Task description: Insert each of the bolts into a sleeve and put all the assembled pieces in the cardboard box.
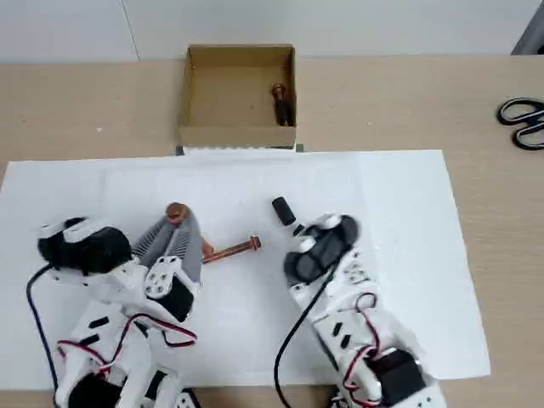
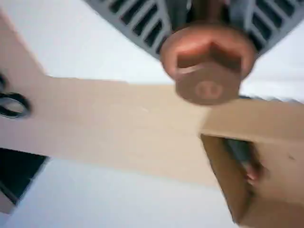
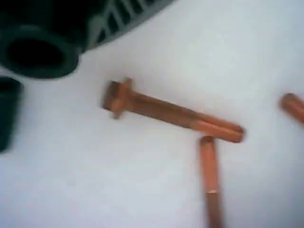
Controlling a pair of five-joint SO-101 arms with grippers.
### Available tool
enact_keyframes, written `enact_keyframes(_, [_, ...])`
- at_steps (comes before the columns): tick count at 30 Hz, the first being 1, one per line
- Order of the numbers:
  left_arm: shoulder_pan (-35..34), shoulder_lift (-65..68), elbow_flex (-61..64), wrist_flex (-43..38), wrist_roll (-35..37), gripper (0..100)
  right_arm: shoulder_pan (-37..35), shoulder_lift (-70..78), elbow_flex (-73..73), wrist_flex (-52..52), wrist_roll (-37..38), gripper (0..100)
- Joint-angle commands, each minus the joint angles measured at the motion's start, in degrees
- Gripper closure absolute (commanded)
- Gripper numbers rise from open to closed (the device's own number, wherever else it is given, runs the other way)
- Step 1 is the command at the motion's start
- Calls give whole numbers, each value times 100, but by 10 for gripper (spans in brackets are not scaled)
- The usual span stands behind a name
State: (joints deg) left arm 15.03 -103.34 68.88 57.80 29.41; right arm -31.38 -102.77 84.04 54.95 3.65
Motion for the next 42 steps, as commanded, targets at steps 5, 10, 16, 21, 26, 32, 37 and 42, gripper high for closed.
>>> enact_keyframes(5, [571,-53,127,-273,431,994,-787,-31,211,-479,-88,996])
enact_keyframes(10, [615,-35,127,-703,422,994,-998,-31,246,-444,-264,996])
enact_keyframes(16, [615,-44,233,-747,422,994,-1077,-31,290,-444,-316,996])
enact_keyframes(21, [747,-44,523,-782,422,994,-1358,-31,281,-479,-325,996])
enact_keyframes(26, [949,-53,743,-800,422,994,-1358,-31,114,-453,-325,996])
enact_keyframes(32, [949,-53,989,-1064,422,994,-1358,-31,-44,-444,-325,996])
enact_keyframes(37, [949,-53,998,-1090,422,994,-1508,-31,-62,-444,-325,996])
enact_keyframes(42, [949,-53,1007,-1090,422,994,-1824,-31,-62,-479,-325,996])
